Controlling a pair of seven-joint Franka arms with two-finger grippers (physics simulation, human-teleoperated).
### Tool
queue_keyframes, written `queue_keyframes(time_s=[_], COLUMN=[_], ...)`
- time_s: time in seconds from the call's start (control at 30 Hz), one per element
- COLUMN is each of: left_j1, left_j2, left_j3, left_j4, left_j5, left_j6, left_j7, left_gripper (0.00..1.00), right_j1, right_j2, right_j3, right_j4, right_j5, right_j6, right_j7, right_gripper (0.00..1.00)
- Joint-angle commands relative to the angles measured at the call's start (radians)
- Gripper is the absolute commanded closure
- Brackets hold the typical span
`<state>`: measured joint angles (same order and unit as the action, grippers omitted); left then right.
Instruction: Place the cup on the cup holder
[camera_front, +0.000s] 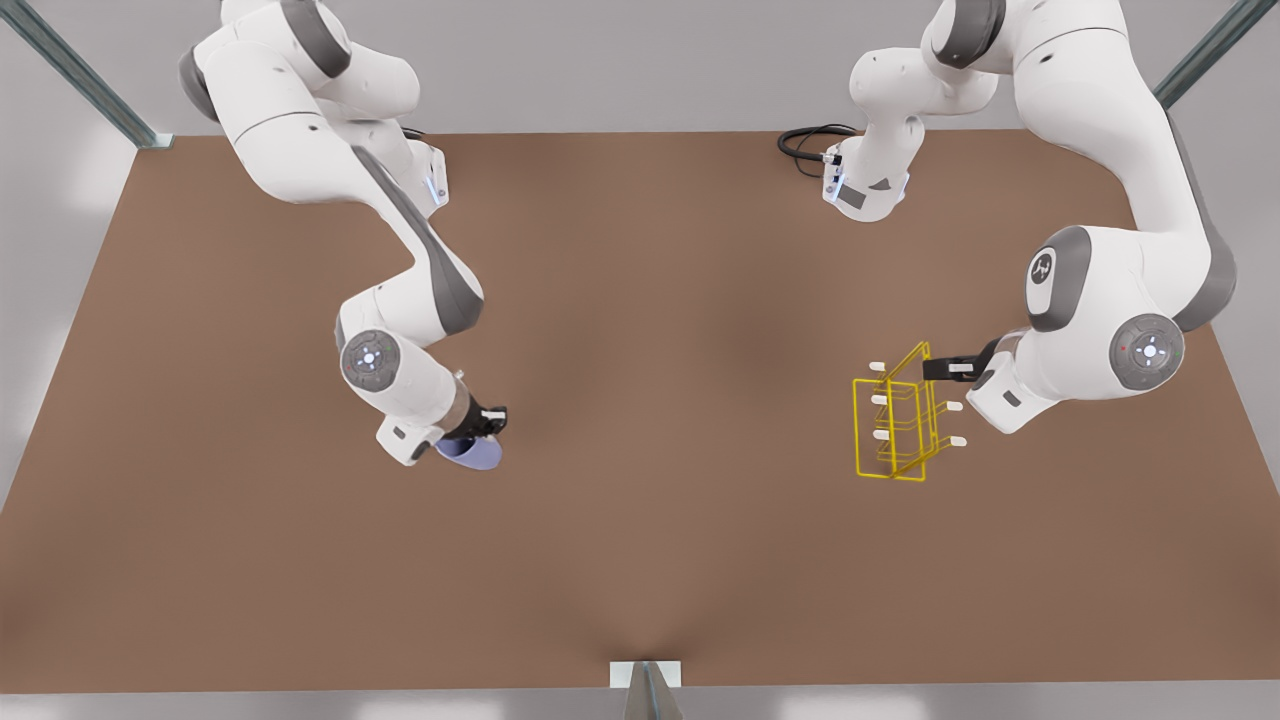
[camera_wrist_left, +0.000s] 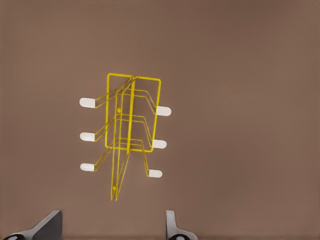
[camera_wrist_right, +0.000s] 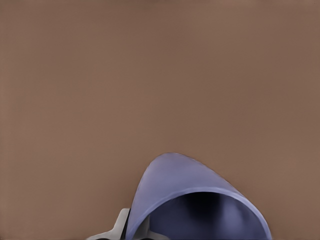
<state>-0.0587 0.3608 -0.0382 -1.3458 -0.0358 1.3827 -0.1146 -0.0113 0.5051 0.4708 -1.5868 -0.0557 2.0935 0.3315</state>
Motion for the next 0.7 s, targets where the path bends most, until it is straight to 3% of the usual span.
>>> queue_keyframes(time_s=[0.0,0.07,0.17,0.2,0.3,0.5,0.67], left_j1=[0.0,-0.015,-0.021,-0.049,-0.099,-0.15,-0.204], left_j2=[-0.002,0.007,0.047,0.046,0.009,-0.055,-0.032], left_j3=[0.0,0.0,-0.002,-0.005,-0.042,-0.054,-0.094], left_j4=[0.0,0.0,0.059,0.06,0.06,0.109,0.102], left_j5=[0.001,0.001,-0.001,0.004,0.063,0.1,0.071], left_j6=[0.001,-0.007,-0.004,0.022,-0.067,-0.077,-0.065], left_j7=[-0.002,-0.002,0.003,0.004,-0.007,-0.19,-1.267], left_gripper=[0.0,0.0,0.0,0.0,0.0,0.0,0.0], right_j1=[-0.004,-0.01,-0.162,-0.187,-0.174,-0.15,-0.18], right_j2=[0.027,0.05,0.173,0.236,0.345,0.598,0.754], right_j3=[0.023,0.057,0.297,0.364,0.443,0.552,0.675], right_j4=[0.031,-0.007,-0.022,-0.042,-0.071,-0.055,-0.082], right_j5=[0.019,0.077,0.083,0.086,0.089,0.05,0.019], right_j6=[-0.033,0.137,0.405,0.6,0.96,1.091,1.244], right_j7=[0.044,-0.003,0.0,0.009,0.029,0.007,0.012], right_gripper=[0.79,0.79,0.79,0.79,0.79,0.79,0.79])
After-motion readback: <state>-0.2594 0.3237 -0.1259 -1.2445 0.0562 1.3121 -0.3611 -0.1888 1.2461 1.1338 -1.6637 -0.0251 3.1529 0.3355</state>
